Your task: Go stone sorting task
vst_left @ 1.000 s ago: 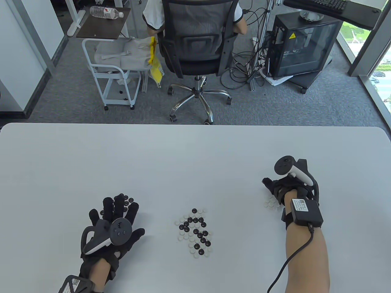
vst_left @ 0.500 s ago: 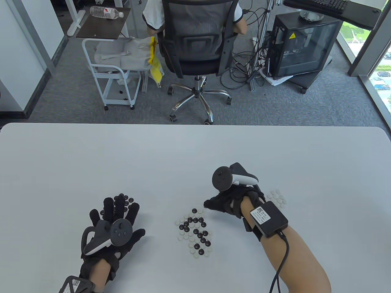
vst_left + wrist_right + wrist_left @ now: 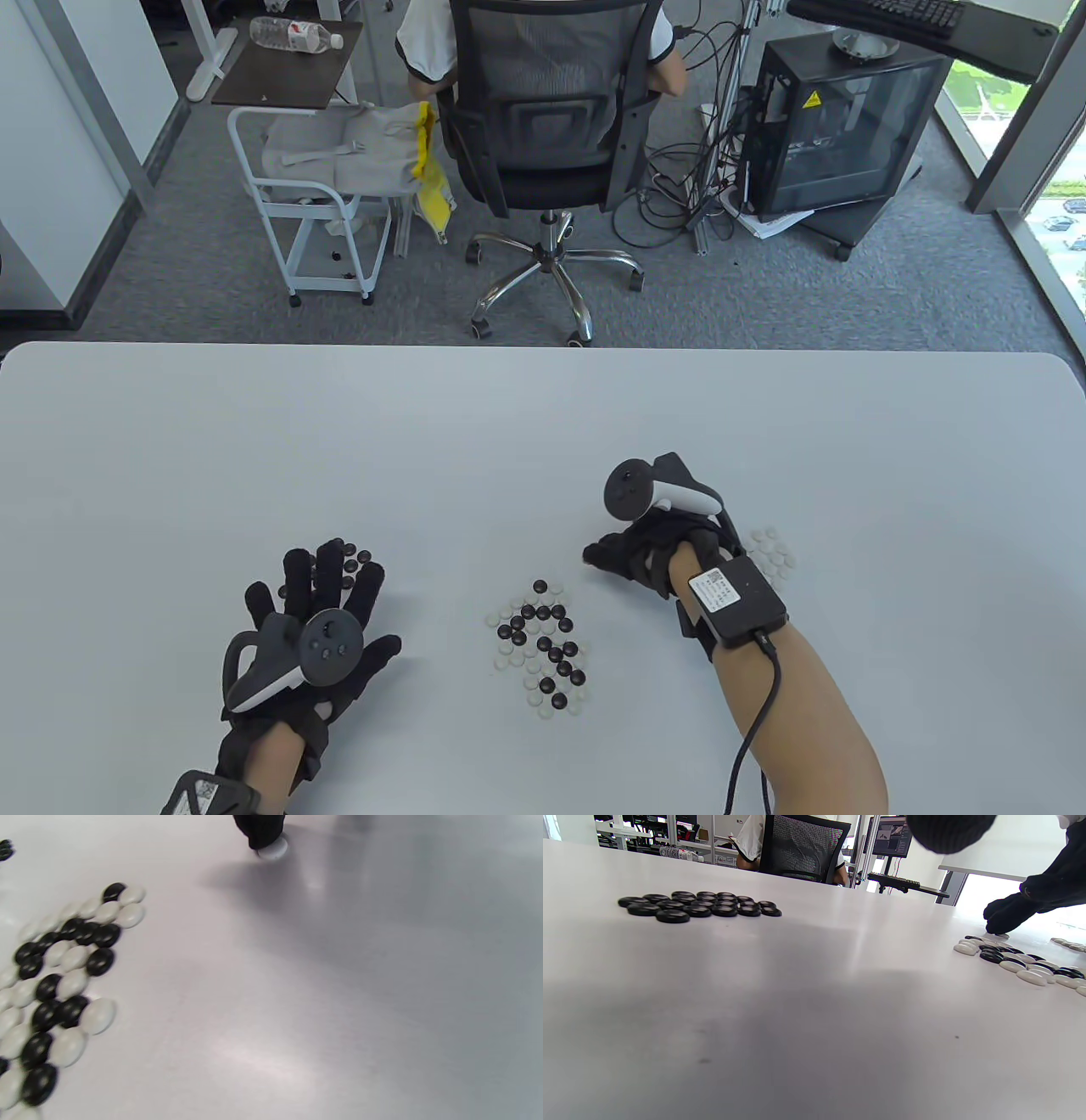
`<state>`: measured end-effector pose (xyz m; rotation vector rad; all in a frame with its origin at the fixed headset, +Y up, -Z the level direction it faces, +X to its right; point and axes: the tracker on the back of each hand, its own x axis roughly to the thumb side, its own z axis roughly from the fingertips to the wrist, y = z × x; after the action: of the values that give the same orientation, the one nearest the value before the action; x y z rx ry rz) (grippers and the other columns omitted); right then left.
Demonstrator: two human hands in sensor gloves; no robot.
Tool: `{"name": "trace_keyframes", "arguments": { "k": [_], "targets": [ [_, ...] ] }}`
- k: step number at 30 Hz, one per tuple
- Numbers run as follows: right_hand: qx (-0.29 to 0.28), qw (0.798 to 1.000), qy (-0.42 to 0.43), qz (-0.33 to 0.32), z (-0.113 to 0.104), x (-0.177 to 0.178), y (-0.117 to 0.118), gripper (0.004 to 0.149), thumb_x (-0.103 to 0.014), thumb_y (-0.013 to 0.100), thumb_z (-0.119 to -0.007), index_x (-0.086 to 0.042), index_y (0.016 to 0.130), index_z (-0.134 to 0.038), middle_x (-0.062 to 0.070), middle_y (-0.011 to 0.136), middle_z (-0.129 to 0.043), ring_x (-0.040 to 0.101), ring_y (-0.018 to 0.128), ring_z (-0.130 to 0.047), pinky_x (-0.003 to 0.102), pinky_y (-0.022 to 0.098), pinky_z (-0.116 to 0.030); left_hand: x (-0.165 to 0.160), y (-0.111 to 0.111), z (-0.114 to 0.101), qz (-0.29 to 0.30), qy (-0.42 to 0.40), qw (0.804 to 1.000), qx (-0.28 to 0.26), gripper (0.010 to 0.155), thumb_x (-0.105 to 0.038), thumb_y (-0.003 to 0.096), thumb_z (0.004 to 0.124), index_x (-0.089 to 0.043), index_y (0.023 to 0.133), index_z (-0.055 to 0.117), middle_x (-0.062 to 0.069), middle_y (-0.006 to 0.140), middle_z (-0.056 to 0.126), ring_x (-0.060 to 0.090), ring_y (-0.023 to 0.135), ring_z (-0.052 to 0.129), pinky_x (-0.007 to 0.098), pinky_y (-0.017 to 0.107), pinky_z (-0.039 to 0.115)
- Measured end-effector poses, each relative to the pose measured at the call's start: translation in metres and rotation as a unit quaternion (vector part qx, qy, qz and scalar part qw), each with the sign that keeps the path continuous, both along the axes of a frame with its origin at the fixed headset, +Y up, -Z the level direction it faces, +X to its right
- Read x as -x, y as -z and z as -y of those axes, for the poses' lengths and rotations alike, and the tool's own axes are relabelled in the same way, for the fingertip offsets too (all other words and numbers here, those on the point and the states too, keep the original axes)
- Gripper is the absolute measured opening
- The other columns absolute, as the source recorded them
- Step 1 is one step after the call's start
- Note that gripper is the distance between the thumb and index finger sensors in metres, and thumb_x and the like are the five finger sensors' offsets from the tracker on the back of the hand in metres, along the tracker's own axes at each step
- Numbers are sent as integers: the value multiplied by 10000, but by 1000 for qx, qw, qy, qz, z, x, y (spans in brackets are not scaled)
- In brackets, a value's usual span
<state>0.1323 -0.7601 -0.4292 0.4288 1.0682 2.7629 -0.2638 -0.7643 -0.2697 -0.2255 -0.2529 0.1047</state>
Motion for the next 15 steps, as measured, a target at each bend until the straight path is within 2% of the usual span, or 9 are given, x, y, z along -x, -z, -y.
{"name": "trace_keyframes", "arguments": {
  "k": [5, 7, 15],
  "targets": [
    [-12, 996, -33, 76, -1, -46, 6, 715, -499, 611, -500, -45, 1159, -569, 451, 1132, -112, 704, 929, 11, 919, 563, -130, 0, 0, 0, 0, 1, 1000, 0, 819, -603, 595, 542, -225, 1200, 140, 257, 1153, -139, 550, 967, -176, 836, 517, -4],
    [-23, 994, -61, 89, -1, -61, 6, 709, -498, 610, -498, -53, 1158, -560, 452, 1133, -113, 705, 930, 12, 919, 564, -132, 0, 0, 0, 0, 1, 1000, 0, 817, -603, 596, 541, -227, 1199, 139, 256, 1153, -140, 550, 967, -177, 836, 517, -6],
    [-26, 987, -75, 141, -1, -94, 4, 722, -501, 608, -492, -39, 1161, -546, 453, 1130, -104, 705, 926, 16, 919, 562, -130, -1, 0, 0, 0, 4, 1000, 2, 818, -602, 596, 543, -227, 1200, 139, 257, 1153, -141, 551, 966, -177, 836, 516, -6]
  ]
}}
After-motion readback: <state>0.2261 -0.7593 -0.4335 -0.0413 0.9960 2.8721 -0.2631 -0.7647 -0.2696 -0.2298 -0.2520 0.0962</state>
